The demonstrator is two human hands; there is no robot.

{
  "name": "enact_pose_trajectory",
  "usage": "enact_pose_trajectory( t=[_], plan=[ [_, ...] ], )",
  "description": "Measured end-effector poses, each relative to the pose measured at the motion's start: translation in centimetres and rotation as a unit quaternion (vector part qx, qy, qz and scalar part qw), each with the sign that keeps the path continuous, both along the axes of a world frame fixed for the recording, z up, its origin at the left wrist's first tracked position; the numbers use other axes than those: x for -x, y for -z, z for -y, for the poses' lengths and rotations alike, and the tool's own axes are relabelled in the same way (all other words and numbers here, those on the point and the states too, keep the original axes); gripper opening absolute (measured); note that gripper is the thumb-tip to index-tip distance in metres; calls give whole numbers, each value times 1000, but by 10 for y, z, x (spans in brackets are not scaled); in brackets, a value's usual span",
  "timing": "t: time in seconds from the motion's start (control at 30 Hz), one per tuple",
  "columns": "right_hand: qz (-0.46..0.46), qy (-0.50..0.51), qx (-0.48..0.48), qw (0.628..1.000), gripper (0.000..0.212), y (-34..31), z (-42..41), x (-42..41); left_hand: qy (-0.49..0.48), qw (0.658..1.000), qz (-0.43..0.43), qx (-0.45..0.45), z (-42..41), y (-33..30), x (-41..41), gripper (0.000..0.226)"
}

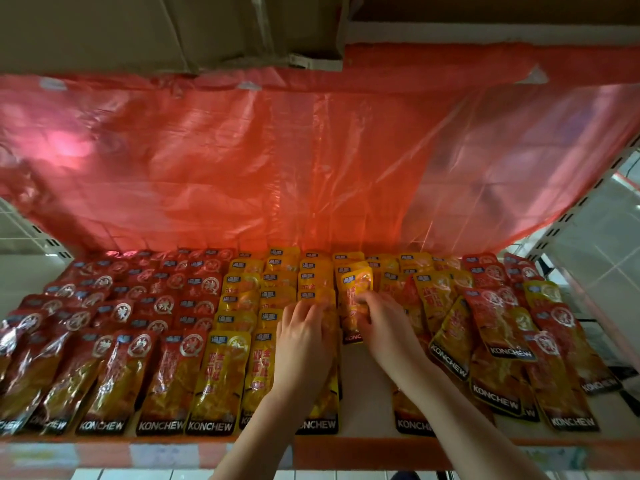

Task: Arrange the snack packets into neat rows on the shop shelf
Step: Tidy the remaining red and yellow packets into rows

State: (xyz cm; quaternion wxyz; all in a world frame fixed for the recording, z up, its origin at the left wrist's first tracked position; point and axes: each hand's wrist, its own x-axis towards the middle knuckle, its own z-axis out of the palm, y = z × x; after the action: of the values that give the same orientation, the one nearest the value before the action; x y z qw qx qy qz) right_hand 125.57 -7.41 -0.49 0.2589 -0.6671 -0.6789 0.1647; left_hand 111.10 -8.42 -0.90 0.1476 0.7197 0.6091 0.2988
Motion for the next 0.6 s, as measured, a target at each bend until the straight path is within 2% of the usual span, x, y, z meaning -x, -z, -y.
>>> enact_pose_trajectory(
  t=[0.07, 0.2, 0.4, 0.47, 0.53, 0.6],
  plan=[
    [11, 5, 14, 1000, 29, 1, 1, 4, 5, 1000, -15, -2, 2, 3, 1, 47],
    [72, 12, 38, 997, 31, 2, 5, 7, 21, 998, -51, -30, 4, 7, 2, 29],
    [121, 14, 30, 992, 36, -4, 12, 5, 42, 995, -74, -46, 3, 8, 1, 24],
    [152, 8, 31, 988, 44, -5, 17, 5, 48, 995, -77, -40, 2, 9, 1, 23],
    [184, -8, 47, 982, 60, -4, 23, 4, 47, 995, -81, -37, 2, 10, 2, 23],
    [204, -22, 62, 977, 61, -6, 27, 5, 48, 994, -92, -42, 2, 12, 2, 23]
  ],
)
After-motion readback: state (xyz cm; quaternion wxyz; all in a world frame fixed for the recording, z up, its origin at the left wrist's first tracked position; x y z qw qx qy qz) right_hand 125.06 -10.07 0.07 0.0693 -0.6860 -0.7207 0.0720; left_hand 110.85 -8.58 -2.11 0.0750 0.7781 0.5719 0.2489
